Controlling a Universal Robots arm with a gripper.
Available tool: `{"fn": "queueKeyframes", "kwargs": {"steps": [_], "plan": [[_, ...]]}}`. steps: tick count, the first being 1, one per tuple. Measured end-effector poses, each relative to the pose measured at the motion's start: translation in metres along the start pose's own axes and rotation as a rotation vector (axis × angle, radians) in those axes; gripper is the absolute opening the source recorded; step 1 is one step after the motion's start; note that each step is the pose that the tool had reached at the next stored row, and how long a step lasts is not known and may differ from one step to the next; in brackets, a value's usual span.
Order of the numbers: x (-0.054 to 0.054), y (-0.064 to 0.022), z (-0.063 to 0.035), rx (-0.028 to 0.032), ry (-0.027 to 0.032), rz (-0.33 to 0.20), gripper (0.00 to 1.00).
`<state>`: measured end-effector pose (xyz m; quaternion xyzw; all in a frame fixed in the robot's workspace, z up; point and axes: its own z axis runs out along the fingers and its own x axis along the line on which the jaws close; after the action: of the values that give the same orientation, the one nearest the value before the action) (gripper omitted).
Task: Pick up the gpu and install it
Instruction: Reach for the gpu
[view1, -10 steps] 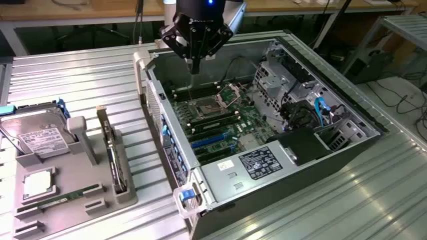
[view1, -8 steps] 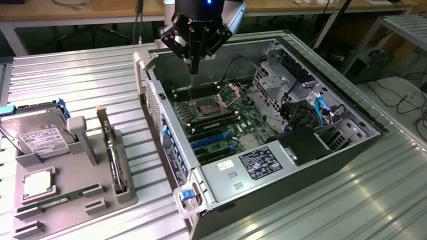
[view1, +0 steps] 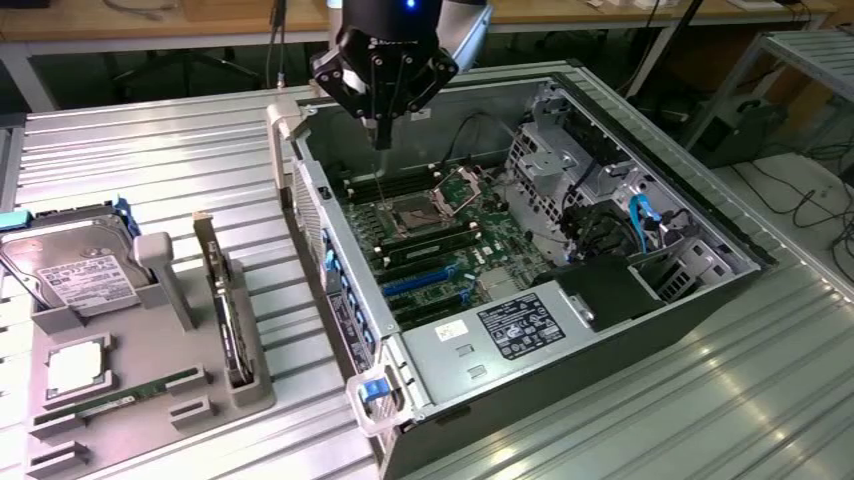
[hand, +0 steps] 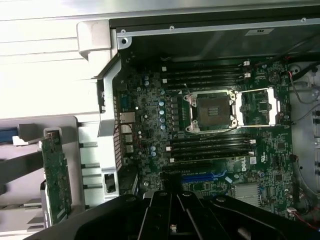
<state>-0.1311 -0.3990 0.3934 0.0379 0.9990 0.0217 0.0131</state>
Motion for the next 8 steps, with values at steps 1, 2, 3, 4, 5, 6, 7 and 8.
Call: {"fn": "queueKeyframes", "kwargs": {"steps": [1, 2, 3, 4, 5, 6, 7, 8], "plan": [[0.0010, -0.0001, 0.0000, -0.0001, 0.0000, 0.000, 0.11], [0.0018, -0.0001, 0.0000, -0.0001, 0.0000, 0.000, 0.11], [0.0031, -0.0002, 0.0000, -0.0001, -0.0001, 0.000, 0.11], [0.0048, -0.0003, -0.0001, -0.0001, 0.0000, 0.000, 0.11], [0.0062, -0.0004, -0.0001, -0.0001, 0.0000, 0.000, 0.11], [0.0070, -0.0005, -0.0002, -0.0001, 0.0000, 0.000, 0.11], [0.0077, -0.0006, -0.0002, -0.0001, 0.0000, 0.000, 0.11], [0.0088, -0.0007, -0.0002, -0.0001, 0.0000, 0.000, 0.11]]}}
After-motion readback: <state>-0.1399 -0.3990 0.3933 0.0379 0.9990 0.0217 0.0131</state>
